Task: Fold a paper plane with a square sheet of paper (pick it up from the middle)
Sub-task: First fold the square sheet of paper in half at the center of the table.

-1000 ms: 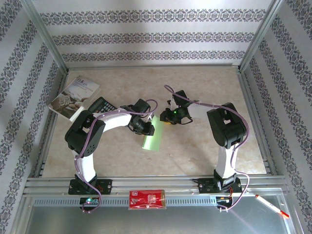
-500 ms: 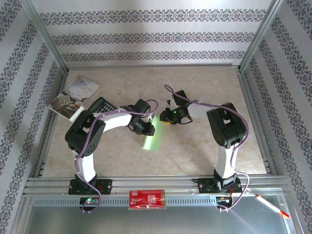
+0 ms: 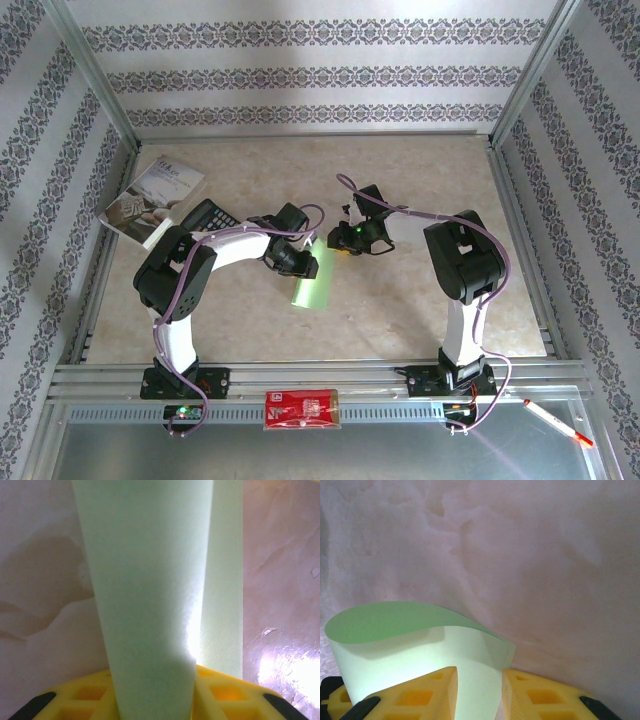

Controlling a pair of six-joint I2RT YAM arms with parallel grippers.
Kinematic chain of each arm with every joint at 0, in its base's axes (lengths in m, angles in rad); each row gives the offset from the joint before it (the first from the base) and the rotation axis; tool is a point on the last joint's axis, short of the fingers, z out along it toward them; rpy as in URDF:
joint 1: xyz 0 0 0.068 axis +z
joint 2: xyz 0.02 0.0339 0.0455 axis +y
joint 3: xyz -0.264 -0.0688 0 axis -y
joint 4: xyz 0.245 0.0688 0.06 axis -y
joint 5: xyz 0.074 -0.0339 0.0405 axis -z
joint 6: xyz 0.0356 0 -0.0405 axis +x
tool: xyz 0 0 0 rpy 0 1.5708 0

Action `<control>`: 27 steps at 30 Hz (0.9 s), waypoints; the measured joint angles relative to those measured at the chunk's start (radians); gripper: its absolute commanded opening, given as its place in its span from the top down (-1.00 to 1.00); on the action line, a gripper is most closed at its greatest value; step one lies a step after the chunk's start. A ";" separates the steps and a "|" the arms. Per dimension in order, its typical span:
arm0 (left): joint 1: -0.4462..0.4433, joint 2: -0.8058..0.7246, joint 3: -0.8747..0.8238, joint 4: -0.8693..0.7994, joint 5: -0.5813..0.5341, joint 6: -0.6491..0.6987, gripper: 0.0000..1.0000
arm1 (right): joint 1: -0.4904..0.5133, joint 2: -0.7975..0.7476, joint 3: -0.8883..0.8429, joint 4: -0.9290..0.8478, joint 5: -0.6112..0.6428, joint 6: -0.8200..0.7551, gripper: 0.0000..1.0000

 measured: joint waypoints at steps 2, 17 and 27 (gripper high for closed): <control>0.000 0.000 0.000 0.000 0.000 0.000 0.32 | 0.000 0.000 0.000 0.001 0.000 0.000 0.39; -0.001 0.000 0.002 -0.002 0.000 0.008 0.30 | 0.001 0.007 0.000 0.055 -0.003 0.000 0.40; -0.001 0.000 0.002 -0.002 0.000 0.011 0.30 | 0.000 0.009 0.000 0.083 -0.003 0.000 0.38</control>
